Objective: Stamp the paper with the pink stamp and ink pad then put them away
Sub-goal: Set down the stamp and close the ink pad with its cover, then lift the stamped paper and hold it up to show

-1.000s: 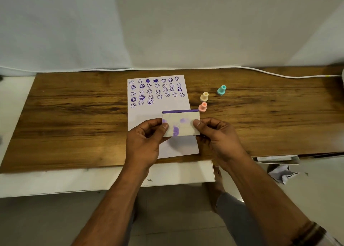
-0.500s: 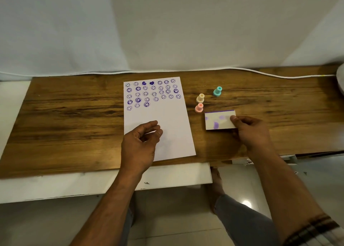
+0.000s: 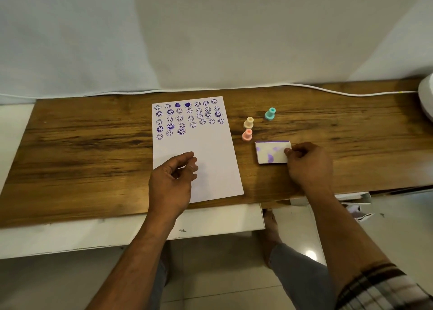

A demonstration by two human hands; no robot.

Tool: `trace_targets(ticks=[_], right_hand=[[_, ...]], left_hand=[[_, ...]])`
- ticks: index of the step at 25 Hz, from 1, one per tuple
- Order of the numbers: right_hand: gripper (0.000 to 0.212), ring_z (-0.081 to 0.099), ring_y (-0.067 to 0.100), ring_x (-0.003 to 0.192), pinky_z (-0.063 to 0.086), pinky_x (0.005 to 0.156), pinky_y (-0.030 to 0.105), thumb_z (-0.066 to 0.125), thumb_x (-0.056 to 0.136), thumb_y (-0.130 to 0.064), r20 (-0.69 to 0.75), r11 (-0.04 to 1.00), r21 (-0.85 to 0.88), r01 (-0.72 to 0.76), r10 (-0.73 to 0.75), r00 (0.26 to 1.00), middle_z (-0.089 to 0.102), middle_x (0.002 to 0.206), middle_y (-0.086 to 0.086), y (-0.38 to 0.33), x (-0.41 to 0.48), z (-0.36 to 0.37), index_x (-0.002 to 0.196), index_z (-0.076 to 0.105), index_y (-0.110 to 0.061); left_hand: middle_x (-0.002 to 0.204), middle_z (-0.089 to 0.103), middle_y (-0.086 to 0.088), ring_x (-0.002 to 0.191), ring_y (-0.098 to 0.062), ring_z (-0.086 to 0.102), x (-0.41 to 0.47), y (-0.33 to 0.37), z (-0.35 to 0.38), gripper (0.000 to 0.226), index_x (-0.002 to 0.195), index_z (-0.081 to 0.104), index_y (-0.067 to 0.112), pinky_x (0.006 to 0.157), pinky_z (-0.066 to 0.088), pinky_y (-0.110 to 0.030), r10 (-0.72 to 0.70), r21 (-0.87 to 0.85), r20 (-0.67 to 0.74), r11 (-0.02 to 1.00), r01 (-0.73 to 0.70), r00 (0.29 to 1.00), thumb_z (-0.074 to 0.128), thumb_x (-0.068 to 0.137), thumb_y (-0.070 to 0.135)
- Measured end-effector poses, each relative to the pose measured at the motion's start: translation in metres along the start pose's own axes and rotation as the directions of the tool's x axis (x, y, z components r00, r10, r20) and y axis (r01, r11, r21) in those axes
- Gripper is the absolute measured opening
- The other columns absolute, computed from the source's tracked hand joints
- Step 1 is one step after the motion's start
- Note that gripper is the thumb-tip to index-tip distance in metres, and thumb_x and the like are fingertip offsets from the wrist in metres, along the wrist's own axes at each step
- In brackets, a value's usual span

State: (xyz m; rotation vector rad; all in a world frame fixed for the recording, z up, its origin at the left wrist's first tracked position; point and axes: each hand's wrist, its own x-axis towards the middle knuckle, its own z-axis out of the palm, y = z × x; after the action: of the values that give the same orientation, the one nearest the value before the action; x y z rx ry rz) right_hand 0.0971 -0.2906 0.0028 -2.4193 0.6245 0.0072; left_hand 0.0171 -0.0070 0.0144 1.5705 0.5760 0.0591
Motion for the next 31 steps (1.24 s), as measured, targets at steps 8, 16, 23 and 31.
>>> trace_targets(ticks=[8,16,23,31], right_hand=[[0.033,0.067,0.015,0.091,0.052,0.069,0.024,0.075,0.09,-0.043,0.118,0.884,-0.002,0.467,-0.463,0.878,0.069,0.108,-0.005,-0.055,-0.086,0.059,0.12,0.07,-0.03],[0.054,0.06,0.03,0.114,0.056,0.089,0.041,0.08,0.087,-0.04,0.138,0.847,-0.196,0.494,-0.475,0.869,0.064,0.128,0.009,-0.049,-0.098,0.093,0.134,0.065,-0.016],[0.055,0.057,0.028,0.118,0.054,0.091,0.04,0.079,0.087,-0.042,0.149,0.857,-0.182,0.483,-0.461,0.875,0.062,0.133,0.006,-0.05,-0.094,0.094,0.135,0.064,-0.019],[0.055,0.055,0.026,0.12,0.053,0.094,0.04,0.076,0.09,-0.043,0.184,0.871,-0.133,0.474,-0.448,0.875,0.06,0.135,0.003,-0.048,-0.092,0.091,0.139,0.061,-0.021]], left_hand=[[0.133,0.071,-0.002,0.127,-0.022,0.063,0.0,0.0,-0.009,0.029,0.123,0.072,0.023,0.103,0.05,-0.033,0.149,0.472,-0.152,0.879,-0.061,0.977,0.073,0.094,0.024],[0.172,0.021,-0.015,0.158,-0.035,0.022,-0.005,-0.002,-0.011,0.097,0.164,0.007,0.008,0.127,0.026,-0.048,-0.063,0.76,-0.076,0.642,0.099,0.995,0.062,0.096,0.051],[0.132,0.071,0.005,0.117,-0.018,0.069,0.004,0.007,-0.003,0.067,0.146,0.049,0.024,0.093,0.056,-0.036,-0.071,0.192,-0.144,0.976,0.098,0.987,0.078,0.088,0.039],[0.105,0.075,0.006,0.087,-0.016,0.07,0.018,-0.003,-0.029,0.024,0.111,0.077,0.022,0.067,0.046,-0.016,-0.103,0.246,-0.316,0.951,0.187,0.943,0.071,0.092,0.011]])
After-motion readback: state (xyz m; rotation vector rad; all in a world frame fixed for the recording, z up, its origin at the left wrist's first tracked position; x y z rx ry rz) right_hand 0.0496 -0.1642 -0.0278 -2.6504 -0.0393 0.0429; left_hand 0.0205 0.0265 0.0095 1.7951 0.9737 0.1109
